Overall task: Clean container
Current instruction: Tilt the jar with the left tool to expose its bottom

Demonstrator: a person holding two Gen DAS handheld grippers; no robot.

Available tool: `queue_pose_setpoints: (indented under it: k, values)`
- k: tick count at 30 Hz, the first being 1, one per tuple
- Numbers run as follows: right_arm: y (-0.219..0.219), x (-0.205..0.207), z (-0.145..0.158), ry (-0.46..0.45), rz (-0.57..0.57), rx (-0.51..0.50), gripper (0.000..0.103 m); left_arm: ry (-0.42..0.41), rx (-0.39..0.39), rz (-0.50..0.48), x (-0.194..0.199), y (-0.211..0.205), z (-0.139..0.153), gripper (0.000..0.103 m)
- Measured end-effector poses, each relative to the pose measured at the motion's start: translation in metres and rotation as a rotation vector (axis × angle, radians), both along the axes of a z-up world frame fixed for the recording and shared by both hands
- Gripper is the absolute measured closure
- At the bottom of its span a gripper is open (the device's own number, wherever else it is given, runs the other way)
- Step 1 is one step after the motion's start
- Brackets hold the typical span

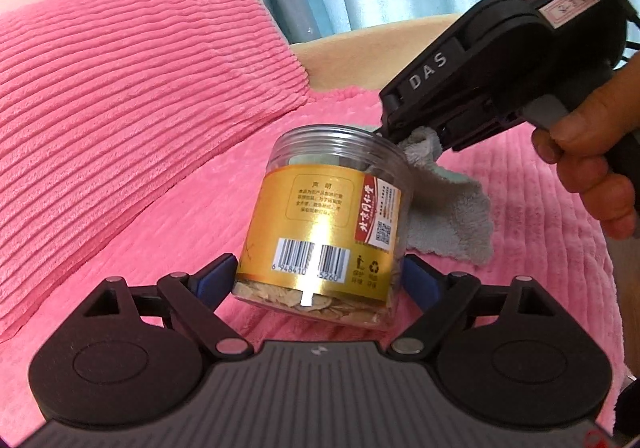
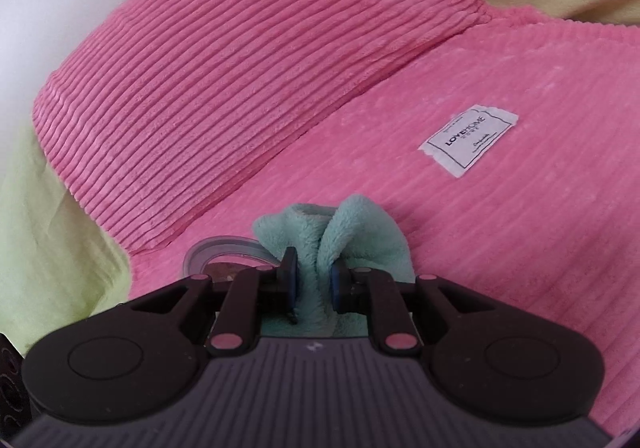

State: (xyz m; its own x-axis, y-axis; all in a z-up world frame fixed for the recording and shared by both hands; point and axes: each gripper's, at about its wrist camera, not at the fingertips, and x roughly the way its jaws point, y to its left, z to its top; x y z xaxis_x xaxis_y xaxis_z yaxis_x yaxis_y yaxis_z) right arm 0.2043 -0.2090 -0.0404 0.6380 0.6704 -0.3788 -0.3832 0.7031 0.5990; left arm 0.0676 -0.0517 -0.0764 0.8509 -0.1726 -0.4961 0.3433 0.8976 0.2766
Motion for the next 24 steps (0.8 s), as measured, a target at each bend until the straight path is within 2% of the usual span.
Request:
queue_pose_setpoints:
  k: [7,13,19,24]
  values:
    - [0.000,-0.013,0.015,-0.077,0.000,-0.012,0.090,0.026,0.032,0.039,-0.001,0.001,0.012,0.015]
    - [-0.002,-0.015,0.017,-0.082,0.000,0.008,0.090,0.040,0.030,0.051,-0.002,0.005,0.012,0.016]
    - [-0.004,-0.016,0.017,-0.070,0.018,0.087,0.090,0.011,0.012,0.040,-0.007,0.010,0.006,0.014]
    - [-0.009,-0.023,0.030,-0.113,0.064,0.192,0.090,0.026,0.025,0.046,-0.005,0.009,-0.002,0.013]
